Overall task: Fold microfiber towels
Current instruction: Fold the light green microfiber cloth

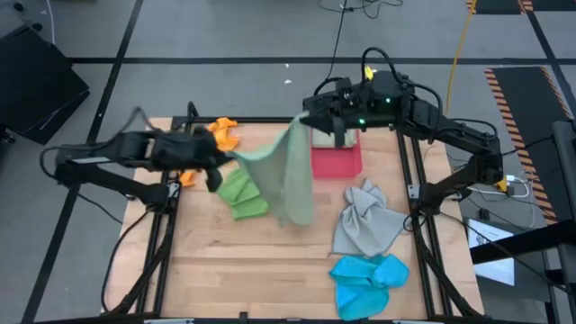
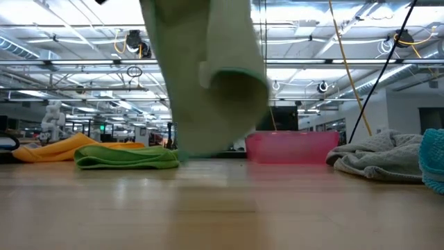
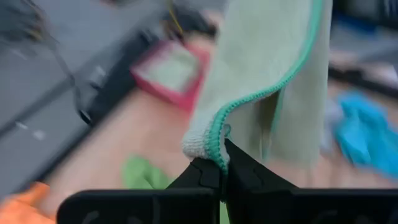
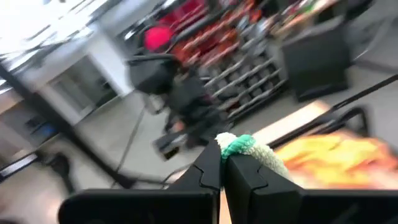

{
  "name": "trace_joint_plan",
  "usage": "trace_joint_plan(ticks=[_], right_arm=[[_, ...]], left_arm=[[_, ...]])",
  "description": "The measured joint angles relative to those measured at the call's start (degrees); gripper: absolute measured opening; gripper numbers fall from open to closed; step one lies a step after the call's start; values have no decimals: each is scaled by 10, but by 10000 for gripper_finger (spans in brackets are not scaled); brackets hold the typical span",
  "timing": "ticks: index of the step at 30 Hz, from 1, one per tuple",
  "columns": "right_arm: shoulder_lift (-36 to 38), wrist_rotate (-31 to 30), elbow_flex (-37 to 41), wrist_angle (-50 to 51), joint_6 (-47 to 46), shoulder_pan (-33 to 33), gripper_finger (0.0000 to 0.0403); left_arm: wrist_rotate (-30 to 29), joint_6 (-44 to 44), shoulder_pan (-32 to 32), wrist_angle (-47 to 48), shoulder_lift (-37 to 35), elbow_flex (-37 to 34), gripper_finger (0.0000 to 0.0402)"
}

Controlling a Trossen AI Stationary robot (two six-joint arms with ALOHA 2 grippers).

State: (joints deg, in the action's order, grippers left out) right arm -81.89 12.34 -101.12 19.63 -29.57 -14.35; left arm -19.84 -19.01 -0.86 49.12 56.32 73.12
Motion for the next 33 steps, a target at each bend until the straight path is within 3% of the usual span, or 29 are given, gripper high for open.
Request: trace_joint_plan(ticks=[4,7,10,13,18,21,23,28,33], right_arm=[[-18,-13,0,-69,-24,-26,0],[-32,43,0,-122,-55,-44,0],[-41,139,0,-116,-86,-52,0],[-43,248,0,-56,-102,-49,0],[-39,312,0,133,-81,-27,0],[-39,259,0,235,-85,-19,0],[-41,199,0,252,-93,-19,0],[-43,54,0,146,-95,-19,0],[-42,29,0,66,-54,-23,0]], left_arm=[[-67,19,10,-56,-56,6,2],[-69,41,12,-110,-86,14,2],[-23,36,6,-123,-102,16,2],[41,6,-8,-79,-103,16,2],[139,-40,-46,66,-67,16,1],[147,-33,-69,131,-36,14,1],[140,-13,-77,146,-19,14,1],[121,12,-79,142,19,14,1],[120,2,-82,142,46,4,1]])
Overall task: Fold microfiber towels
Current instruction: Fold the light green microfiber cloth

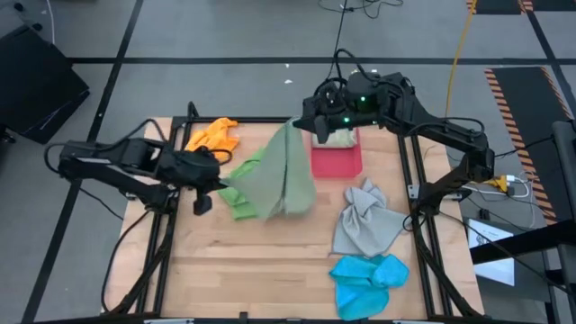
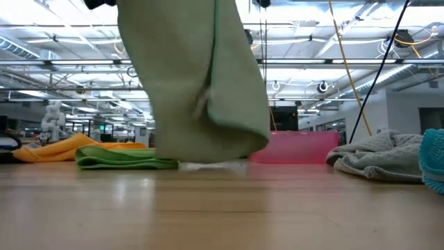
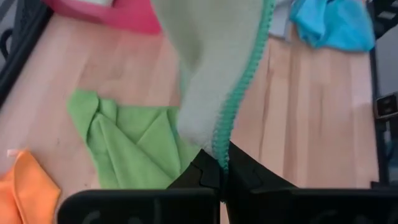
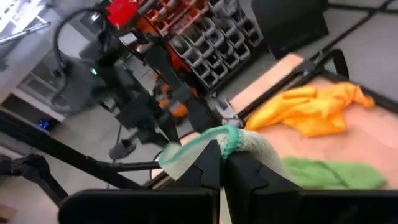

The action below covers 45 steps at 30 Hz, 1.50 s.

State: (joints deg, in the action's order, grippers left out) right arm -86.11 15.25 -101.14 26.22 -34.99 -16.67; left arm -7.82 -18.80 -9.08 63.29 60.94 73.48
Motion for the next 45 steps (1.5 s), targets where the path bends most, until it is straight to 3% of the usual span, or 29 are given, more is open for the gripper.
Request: trace_joint_plan(ticks=[6,13,18,20,22,25,28,32,37,41,45], right_arm=[[-7,14,0,-16,8,0,0],[-32,14,0,-150,-36,-30,0],[-63,38,0,-259,-111,-80,0],[-73,107,0,-314,-153,-91,0],[-77,187,0,-326,-191,-87,0],[-76,281,0,-276,-194,-62,0],[-69,317,0,-180,-184,-34,0],[-61,295,0,-30,-138,-9,0],[-67,199,0,131,-76,-4,0],[-79,115,0,125,-61,-6,0],[-97,78,0,65,-59,-3,0]], left_arm=[[-30,-8,-3,-2,10,-10,1],[-214,37,58,-18,-32,48,1],[-266,147,138,-102,-54,94,1],[-233,177,155,-161,-64,109,1],[-161,197,162,-171,-68,117,1],[-42,168,155,-123,-68,120,1],[38,126,139,-34,-61,109,1],[66,95,110,36,-52,60,1],[-38,114,110,-12,-44,-17,1],[-43,122,137,-98,-35,-78,1],[-38,104,149,-145,-28,-122,2]])
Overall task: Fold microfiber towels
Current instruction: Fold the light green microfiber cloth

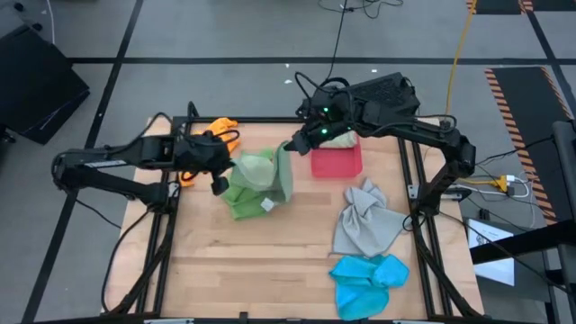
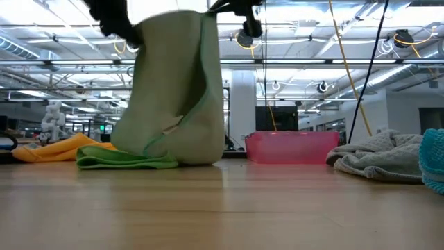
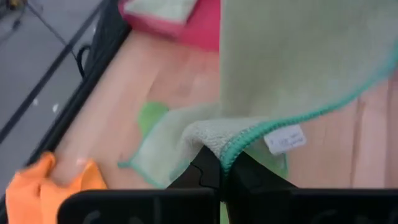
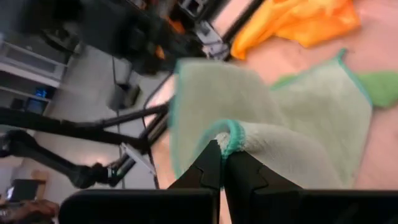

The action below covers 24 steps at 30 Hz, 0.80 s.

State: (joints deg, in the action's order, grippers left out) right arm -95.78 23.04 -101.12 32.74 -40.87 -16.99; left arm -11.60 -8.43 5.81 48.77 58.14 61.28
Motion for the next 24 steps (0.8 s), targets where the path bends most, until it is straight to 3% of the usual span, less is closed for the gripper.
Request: trace_joint_plan(ticks=[3,6,9,12,14,20,24], right_arm=[[-11,-10,0,-13,14,6,0],[-17,-25,0,-2,32,18,2],[-17,-102,0,30,50,33,20],[-17,-190,0,61,57,46,57],[-17,-216,0,75,57,51,90],[-14,-233,47,68,-7,86,189],[-13,-231,88,49,-47,118,229]], left_arm=[[-15,-18,3,-6,2,-12,1],[-69,-35,7,25,1,-17,2],[-131,-46,16,41,-2,-16,1],[-154,-48,27,41,-5,-16,1],[-155,-48,33,41,-8,-16,1],[-139,-46,35,44,-18,-16,1],[-137,-53,35,47,-29,-16,1]])
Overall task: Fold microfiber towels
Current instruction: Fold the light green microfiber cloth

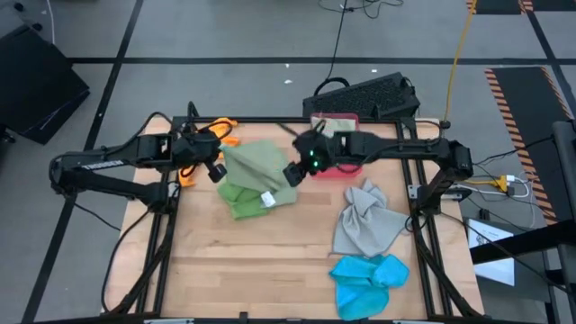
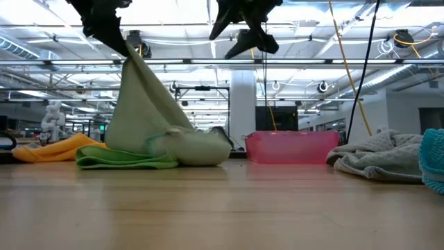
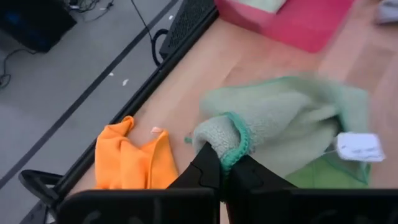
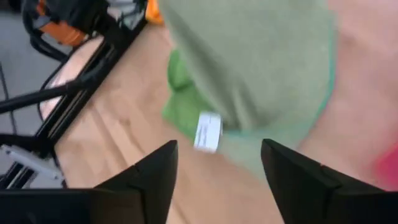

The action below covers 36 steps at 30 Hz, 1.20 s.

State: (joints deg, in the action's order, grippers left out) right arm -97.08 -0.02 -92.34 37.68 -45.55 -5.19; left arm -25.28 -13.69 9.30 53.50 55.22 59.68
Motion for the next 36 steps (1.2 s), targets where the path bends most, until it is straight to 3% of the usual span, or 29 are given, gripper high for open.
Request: trace_joint_plan(ticks=[7,13,20,23,30,36], right_arm=[[0,47,64,-124,-15,48,227],[0,-22,113,-196,-34,69,217],[0,-44,219,-393,-208,72,273],[0,-65,245,-411,-238,76,293],[0,-94,237,-422,-124,87,280],[-16,-116,234,-423,-23,77,258]], left_arm=[[87,-13,0,0,-15,0,2],[105,-21,0,-26,-15,0,5],[96,-19,17,-110,-16,0,7],[91,-14,30,-128,-12,0,8],[87,44,71,-189,9,1,12],[81,112,113,-262,68,0,21]])
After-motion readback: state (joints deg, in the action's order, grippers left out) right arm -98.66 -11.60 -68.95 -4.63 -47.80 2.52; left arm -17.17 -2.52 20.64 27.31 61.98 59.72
